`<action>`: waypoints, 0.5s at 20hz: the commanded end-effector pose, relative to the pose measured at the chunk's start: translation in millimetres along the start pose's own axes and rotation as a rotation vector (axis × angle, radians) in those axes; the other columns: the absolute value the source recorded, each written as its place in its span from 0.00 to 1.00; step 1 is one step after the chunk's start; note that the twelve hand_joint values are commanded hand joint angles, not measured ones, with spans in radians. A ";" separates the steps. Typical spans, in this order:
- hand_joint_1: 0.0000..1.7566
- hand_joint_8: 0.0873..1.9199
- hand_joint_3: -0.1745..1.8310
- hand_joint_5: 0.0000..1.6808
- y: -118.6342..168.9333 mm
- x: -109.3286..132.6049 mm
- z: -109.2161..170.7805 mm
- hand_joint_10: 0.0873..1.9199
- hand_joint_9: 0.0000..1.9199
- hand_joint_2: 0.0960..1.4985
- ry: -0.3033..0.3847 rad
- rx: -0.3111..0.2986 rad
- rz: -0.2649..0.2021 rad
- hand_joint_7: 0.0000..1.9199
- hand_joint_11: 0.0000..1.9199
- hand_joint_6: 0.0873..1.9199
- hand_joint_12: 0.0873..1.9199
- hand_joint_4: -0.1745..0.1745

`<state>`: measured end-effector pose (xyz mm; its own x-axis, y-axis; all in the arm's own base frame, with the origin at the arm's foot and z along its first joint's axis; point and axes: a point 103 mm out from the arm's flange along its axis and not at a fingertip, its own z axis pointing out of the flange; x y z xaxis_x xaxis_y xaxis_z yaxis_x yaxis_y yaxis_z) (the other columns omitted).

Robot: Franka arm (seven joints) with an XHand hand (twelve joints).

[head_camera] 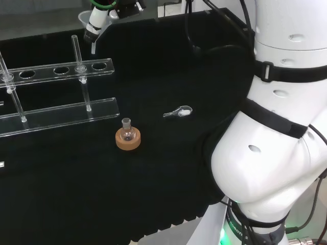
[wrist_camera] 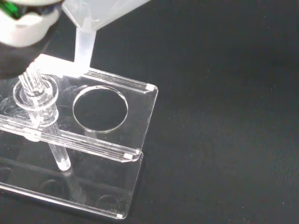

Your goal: Pick up the funnel from the transparent funnel stand.

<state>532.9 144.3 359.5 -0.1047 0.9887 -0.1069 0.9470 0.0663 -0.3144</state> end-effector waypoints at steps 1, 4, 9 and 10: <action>0.58 0.32 0.30 0.66 -16.6 0.3 -8.6 0.16 0.48 0.51 0.010 -0.023 0.059 0.63 0.00 0.39 0.75 1.00; 0.60 0.32 0.25 0.66 -20.5 2.3 -11.4 0.14 0.48 0.56 0.006 -0.030 0.076 0.64 0.00 0.40 0.75 1.00; 0.60 0.32 0.24 0.67 -15.8 -5.1 -13.0 0.14 0.49 0.57 0.015 -0.046 0.083 0.64 0.00 0.40 0.75 1.00; 0.60 0.32 0.24 0.66 -15.0 -4.7 -14.3 0.15 0.50 0.57 0.010 -0.050 0.079 0.64 0.00 0.40 0.75 1.00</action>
<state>521.1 143.3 378.0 -0.0326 0.9929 -0.1147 0.9631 0.0005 -0.2690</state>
